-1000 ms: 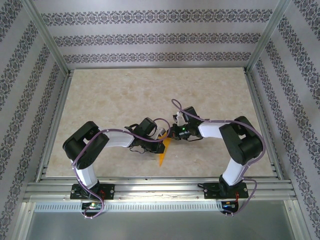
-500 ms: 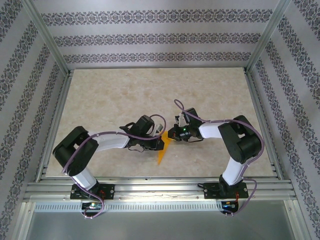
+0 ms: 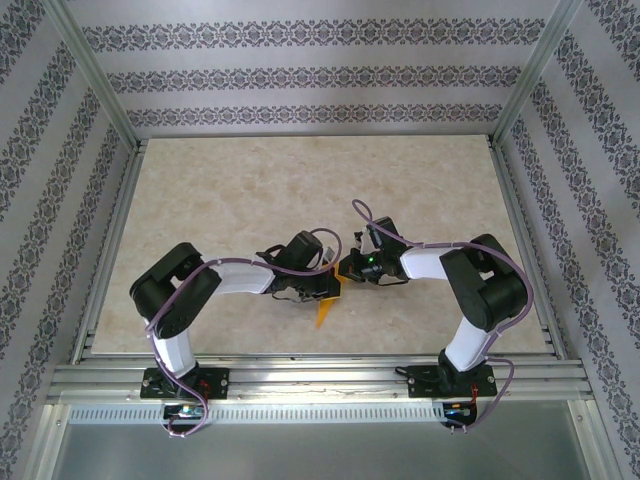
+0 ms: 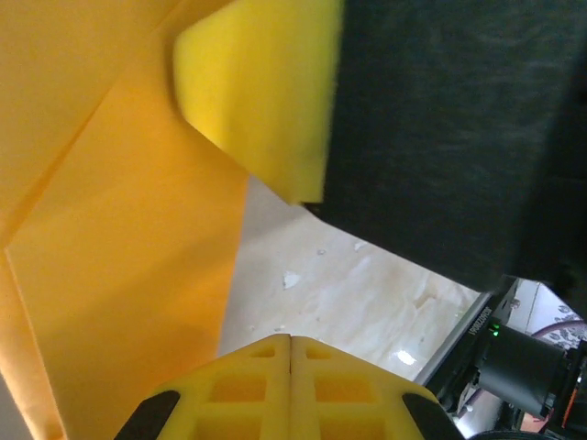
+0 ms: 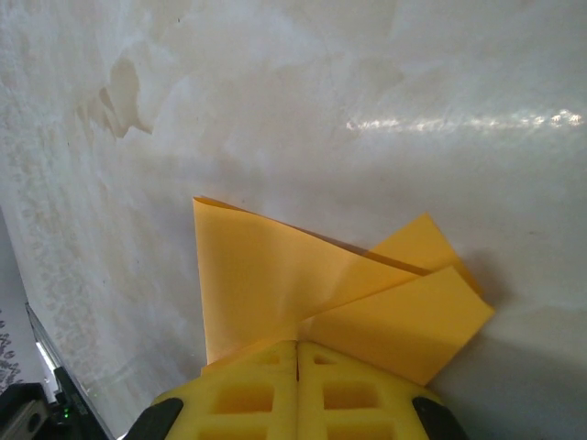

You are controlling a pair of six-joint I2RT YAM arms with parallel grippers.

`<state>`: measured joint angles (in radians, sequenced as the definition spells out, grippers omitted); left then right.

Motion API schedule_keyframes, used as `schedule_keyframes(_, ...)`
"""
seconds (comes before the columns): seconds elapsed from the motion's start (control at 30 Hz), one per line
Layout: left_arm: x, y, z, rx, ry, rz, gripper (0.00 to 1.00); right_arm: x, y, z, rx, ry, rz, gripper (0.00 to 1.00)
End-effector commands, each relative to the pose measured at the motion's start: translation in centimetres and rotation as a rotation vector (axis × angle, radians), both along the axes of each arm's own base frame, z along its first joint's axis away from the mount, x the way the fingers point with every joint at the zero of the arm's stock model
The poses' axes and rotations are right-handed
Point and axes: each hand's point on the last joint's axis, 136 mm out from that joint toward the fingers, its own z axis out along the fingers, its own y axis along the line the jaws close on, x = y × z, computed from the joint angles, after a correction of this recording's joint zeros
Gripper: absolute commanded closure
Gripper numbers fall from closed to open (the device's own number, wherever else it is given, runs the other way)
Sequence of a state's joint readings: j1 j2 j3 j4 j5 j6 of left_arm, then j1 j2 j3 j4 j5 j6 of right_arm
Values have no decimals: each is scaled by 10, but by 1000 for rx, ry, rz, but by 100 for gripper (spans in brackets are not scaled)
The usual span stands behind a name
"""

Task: Fold a paper plane with a square sheet of paper (pick it up from the middle)
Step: Fold the wing for the fifth time at the center of the table.

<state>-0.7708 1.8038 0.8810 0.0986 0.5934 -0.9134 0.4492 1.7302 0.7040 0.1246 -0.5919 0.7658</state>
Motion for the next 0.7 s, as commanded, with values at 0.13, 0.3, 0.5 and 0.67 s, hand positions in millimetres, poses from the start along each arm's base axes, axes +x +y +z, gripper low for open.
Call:
schedule_keyframes(0.13, -2, 4, -14, 58, 7, 30, 100, -12, -16, -25, -89, 68, -41, 99)
schedule_keyframes(0.3, -34, 29, -40, 163, 82, -32, 97, -13, -18, -30, -106, 78, -43, 100)
schedule_keyframes(0.5, -55, 44, -39, 149, 98, -41, 94, -16, -23, -35, -130, 89, -41, 100)
schedule_keyframes(0.67, -51, 42, -12, 119, 25, -64, 92, -16, -24, -34, -130, 83, -41, 100)
